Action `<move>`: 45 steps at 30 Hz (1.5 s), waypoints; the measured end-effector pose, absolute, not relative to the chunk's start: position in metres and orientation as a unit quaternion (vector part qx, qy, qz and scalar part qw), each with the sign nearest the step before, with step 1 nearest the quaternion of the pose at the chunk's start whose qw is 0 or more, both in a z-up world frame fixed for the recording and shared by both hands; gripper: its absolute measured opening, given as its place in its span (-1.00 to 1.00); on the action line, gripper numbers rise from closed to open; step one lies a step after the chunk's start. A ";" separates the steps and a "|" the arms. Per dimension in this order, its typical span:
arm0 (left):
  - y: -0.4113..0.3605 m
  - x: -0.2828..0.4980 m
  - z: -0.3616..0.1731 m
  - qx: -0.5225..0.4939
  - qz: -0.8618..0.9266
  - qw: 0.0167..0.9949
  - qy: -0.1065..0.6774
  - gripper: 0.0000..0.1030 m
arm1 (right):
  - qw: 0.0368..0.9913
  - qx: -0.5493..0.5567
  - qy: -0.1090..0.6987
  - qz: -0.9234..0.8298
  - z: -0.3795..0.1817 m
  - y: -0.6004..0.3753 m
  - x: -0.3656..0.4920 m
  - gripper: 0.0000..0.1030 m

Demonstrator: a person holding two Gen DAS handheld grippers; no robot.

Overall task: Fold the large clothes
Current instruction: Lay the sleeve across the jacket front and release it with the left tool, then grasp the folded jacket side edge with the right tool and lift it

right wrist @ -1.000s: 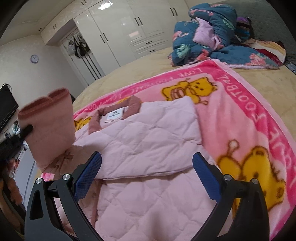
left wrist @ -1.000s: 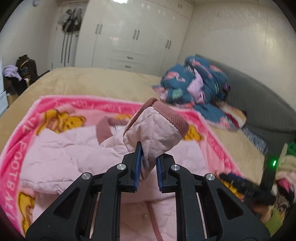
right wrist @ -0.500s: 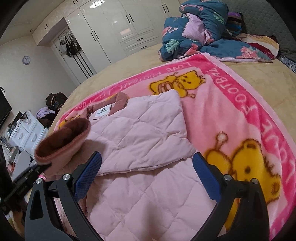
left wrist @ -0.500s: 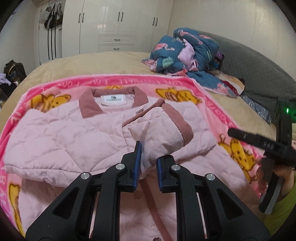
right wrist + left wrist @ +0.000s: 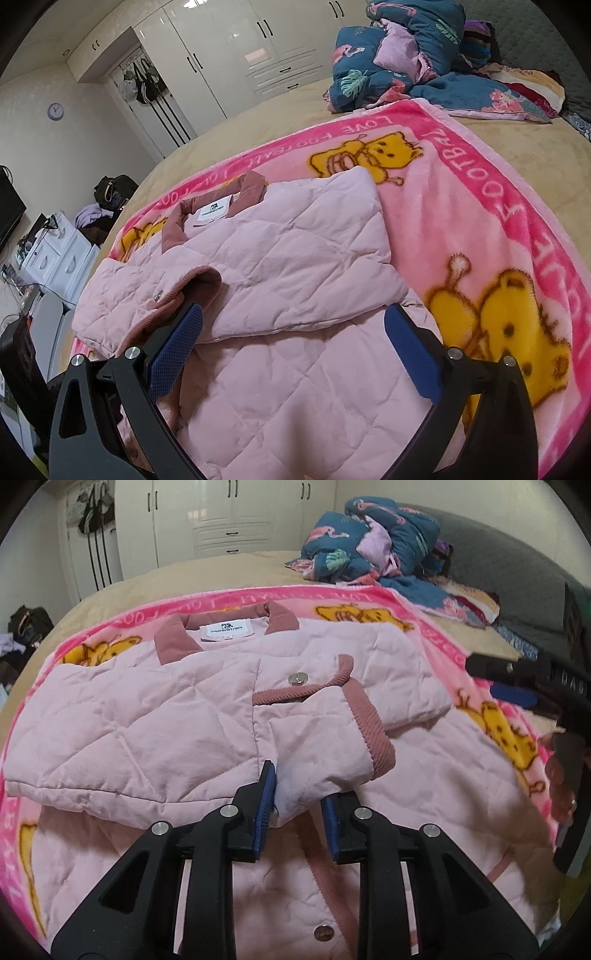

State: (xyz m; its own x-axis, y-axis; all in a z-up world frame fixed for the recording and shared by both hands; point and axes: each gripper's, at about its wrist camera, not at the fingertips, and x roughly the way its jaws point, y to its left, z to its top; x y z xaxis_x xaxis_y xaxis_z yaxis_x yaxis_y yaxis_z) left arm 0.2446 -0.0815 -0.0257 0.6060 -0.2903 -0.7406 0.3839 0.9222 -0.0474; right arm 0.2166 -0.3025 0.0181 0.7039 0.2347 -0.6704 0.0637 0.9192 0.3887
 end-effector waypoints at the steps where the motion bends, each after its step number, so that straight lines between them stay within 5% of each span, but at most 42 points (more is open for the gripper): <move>1: -0.082 0.244 -0.027 0.063 -0.187 0.894 0.402 -0.66 | 0.902 0.195 0.383 0.049 0.018 -0.301 0.217 0.91; 20: -0.089 0.217 -0.025 0.177 -0.160 0.895 0.377 -0.43 | 0.896 0.189 0.392 0.087 0.023 -0.269 0.222 0.91; 22: -0.090 0.216 -0.025 0.197 -0.135 0.898 0.370 0.21 | 0.895 0.191 0.392 0.089 0.023 -0.269 0.223 0.91; 23: -0.089 0.215 -0.024 0.202 -0.121 0.901 0.365 0.82 | 0.895 0.192 0.392 0.089 0.023 -0.269 0.223 0.91; 27: -0.066 0.219 -0.012 0.123 -0.156 0.906 0.373 0.79 | 0.893 0.196 0.394 0.090 0.023 -0.267 0.223 0.91; 45: 0.027 0.223 -0.003 0.058 -0.055 0.912 0.402 0.82 | 0.846 0.218 0.456 0.169 -0.007 -0.193 0.226 0.91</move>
